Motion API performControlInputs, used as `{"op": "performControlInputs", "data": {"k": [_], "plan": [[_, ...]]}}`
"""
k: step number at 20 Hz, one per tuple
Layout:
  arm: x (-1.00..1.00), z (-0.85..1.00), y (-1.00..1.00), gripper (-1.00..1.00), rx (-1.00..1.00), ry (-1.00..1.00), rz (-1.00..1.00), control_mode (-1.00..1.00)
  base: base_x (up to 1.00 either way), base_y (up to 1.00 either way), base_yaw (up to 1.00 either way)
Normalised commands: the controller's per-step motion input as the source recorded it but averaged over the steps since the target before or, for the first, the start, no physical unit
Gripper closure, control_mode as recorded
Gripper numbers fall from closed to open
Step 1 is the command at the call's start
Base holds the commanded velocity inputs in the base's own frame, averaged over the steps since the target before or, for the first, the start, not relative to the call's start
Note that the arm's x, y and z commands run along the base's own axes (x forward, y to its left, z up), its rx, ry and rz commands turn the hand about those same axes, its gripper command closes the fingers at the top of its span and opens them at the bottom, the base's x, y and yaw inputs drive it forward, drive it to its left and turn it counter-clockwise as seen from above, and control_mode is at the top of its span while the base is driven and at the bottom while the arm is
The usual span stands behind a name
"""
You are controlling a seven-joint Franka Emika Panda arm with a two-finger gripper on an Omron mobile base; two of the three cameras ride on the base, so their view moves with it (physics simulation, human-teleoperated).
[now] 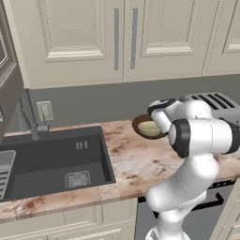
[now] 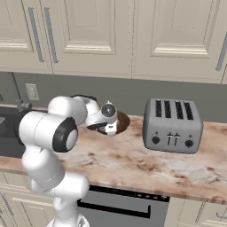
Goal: Pick up the bowls on the counter and stack them on top of one another in the open cabinet. Place the smaller bowl on top of the larger bowl.
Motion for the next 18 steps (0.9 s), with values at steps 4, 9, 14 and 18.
{"op": "performControlInputs", "data": {"k": [4, 9, 14, 18], "plan": [[-0.33, 0.00, -0.43, -1.00, 0.00, 0.11, 0.00, -1.00, 0.00, 0.00, 0.00], [-0.16, 0.02, -0.24, -1.00, 0.00, 0.07, 0.04, -1.00, 0.00, 0.00, 0.00], [0.00, 0.00, 0.00, -1.00, 0.00, 0.00, 0.01, -1.00, 0.00, 0.00, 0.00], [-0.42, -0.35, 0.00, -1.00, 0.03, -0.01, 0.02, -1.00, 0.00, 0.00, 0.00]]}}
